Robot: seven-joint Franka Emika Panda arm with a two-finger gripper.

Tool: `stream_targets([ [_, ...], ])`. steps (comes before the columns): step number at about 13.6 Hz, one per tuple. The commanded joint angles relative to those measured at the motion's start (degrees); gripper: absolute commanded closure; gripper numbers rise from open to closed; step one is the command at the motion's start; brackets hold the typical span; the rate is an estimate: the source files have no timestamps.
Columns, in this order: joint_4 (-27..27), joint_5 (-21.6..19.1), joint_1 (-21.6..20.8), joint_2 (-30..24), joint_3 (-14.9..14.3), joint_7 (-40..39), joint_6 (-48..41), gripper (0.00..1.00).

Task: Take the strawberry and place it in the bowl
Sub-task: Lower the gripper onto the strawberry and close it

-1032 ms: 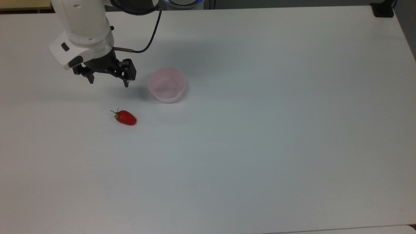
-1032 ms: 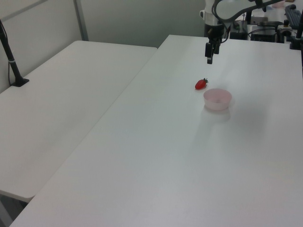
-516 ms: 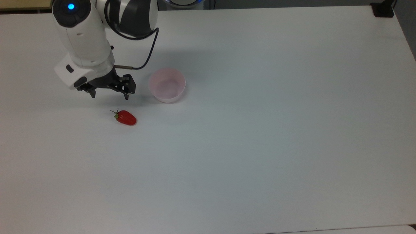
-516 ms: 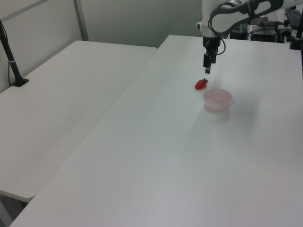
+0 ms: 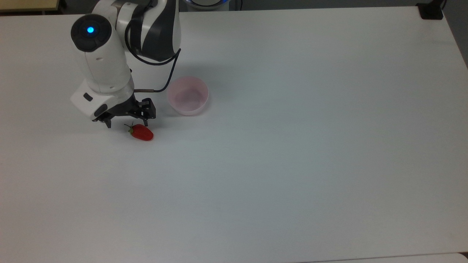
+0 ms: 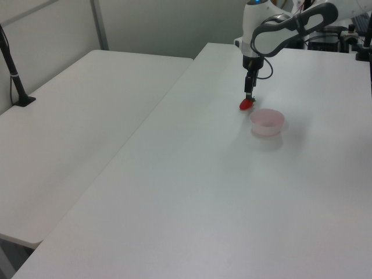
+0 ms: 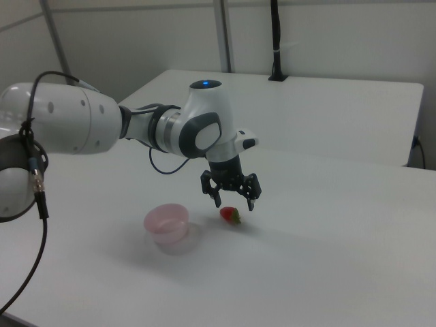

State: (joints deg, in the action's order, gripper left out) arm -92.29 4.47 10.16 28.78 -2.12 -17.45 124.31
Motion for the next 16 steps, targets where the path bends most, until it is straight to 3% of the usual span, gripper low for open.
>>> stream_targets([
  [1, 2.46, -1.04, -0.49, 2.68, 0.1, -8.02, -0.03, 0.0],
  [4, 2.55, -0.87, -0.67, 3.39, 0.19, -13.47, -0.03, 0.0],
  [6, 2.55, -0.69, -0.75, 3.56, 0.28, -16.29, -0.12, 0.06],
  [12, 2.55, 0.8, -1.81, 3.48, 0.28, -22.63, -0.47, 0.35],
  [14, 2.29, 0.98, -1.9, 3.48, 0.28, -22.72, -0.55, 0.51],
  [15, 2.29, 0.98, -1.81, 3.39, 0.28, -22.63, -0.64, 0.67],
  [16, 2.2, 0.98, -1.81, 3.04, 0.28, -22.72, -1.34, 0.69],
])
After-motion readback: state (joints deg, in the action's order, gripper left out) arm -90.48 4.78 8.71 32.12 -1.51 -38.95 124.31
